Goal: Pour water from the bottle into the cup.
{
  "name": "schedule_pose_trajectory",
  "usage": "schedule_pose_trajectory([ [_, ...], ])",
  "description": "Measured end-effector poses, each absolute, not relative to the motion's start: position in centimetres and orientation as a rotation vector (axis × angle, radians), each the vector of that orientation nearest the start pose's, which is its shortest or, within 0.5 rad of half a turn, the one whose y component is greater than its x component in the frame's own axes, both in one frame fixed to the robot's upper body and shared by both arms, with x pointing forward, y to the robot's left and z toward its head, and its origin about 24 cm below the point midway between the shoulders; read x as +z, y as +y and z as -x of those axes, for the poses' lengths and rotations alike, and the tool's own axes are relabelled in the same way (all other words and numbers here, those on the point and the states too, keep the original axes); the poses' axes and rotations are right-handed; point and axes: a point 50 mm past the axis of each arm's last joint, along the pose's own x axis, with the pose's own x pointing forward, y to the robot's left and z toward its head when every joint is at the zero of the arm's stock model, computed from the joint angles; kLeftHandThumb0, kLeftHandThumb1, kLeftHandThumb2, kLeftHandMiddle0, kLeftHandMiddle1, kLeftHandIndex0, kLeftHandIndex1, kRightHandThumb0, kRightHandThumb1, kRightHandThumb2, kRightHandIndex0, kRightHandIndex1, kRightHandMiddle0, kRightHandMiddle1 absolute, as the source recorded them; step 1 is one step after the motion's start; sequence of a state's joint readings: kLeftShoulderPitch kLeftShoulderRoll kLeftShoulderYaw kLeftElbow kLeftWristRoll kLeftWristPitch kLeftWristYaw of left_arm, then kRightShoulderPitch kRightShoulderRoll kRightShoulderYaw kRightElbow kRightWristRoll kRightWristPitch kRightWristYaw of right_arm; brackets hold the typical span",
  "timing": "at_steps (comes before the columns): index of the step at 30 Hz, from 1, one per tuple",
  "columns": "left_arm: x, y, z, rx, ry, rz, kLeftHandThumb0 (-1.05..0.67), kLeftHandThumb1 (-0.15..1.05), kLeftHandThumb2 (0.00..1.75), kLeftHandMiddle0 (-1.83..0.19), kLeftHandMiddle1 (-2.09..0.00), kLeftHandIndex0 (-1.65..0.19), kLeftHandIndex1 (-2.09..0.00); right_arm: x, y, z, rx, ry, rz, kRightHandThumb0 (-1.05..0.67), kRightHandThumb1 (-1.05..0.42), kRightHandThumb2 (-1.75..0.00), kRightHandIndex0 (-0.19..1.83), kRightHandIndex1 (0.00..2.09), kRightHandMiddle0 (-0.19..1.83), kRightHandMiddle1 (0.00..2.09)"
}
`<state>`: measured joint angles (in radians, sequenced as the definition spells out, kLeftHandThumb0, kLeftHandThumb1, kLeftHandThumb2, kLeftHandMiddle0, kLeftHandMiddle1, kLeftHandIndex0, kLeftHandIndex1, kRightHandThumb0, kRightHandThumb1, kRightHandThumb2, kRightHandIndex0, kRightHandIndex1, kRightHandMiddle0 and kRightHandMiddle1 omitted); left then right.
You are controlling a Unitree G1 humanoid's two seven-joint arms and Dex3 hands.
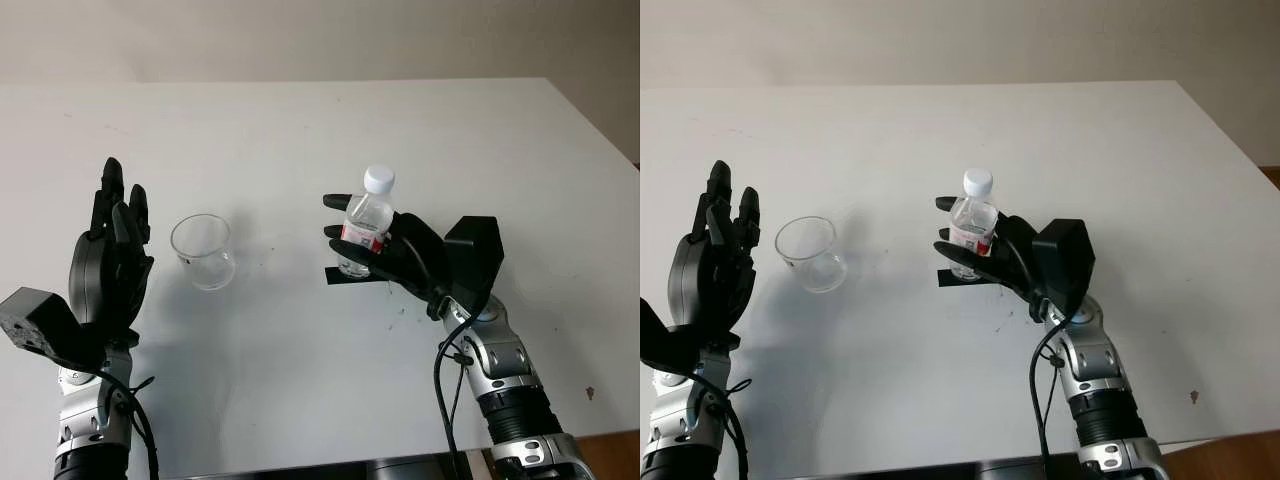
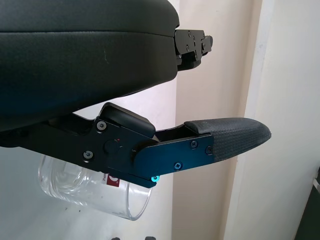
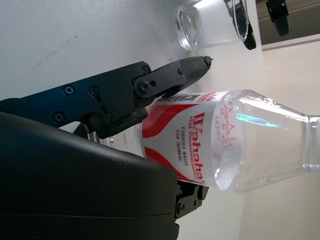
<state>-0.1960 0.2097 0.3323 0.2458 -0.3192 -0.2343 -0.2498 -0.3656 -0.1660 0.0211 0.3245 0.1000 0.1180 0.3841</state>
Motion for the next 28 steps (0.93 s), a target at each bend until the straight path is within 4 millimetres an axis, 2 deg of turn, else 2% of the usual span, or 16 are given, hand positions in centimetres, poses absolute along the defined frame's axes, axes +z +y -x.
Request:
schedule_pose_trajectory([
  [2, 8.0, 25.4, -27.7, 0.085, -0.279, 0.108, -0.86, 1.05, 0.64, 0.05, 0.0, 0.07, 0.0, 5.5, -14.4, -31.6, 0.433, 0.083, 0.067, -0.68, -0.92, -0.05, -0.03, 0.18, 0.06, 0.23],
  [6, 7.9, 25.5, -27.7, 0.084, -0.279, 0.11, -0.86, 1.05, 0.63, 0.05, 0.0, 0.07, 0.0, 4.8, -14.8, -31.0, 0.406, 0.01, 0.157, -0.82, -0.92, -0.05, -0.18, 0.02, -0.15, 0.06],
  [9, 7.9, 25.5, -27.7, 0.08, -0.279, 0.109, -0.87, 1.05, 0.63, 0.05, 0.0, 0.07, 0.0, 4.3, -15.2, -30.6, 0.399, -0.056, 0.236, -0.88, -0.92, -0.05, -0.19, 0.0, -0.19, 0.01],
  [14, 7.9, 25.5, -27.7, 0.081, -0.277, 0.106, -0.87, 1.05, 0.63, 0.04, 0.0, 0.06, 0.0, 3.9, -15.7, -30.2, 0.394, -0.124, 0.267, -0.94, -0.94, -0.06, -0.19, 0.0, -0.19, 0.0],
  [28, 7.9, 25.5, -27.7, 0.084, -0.275, 0.107, -0.87, 1.05, 0.63, 0.04, 0.0, 0.06, 0.0, 4.1, -16.0, -30.0, 0.359, -0.176, 0.263, -0.94, -0.94, -0.05, -0.19, 0.0, -0.19, 0.0],
])
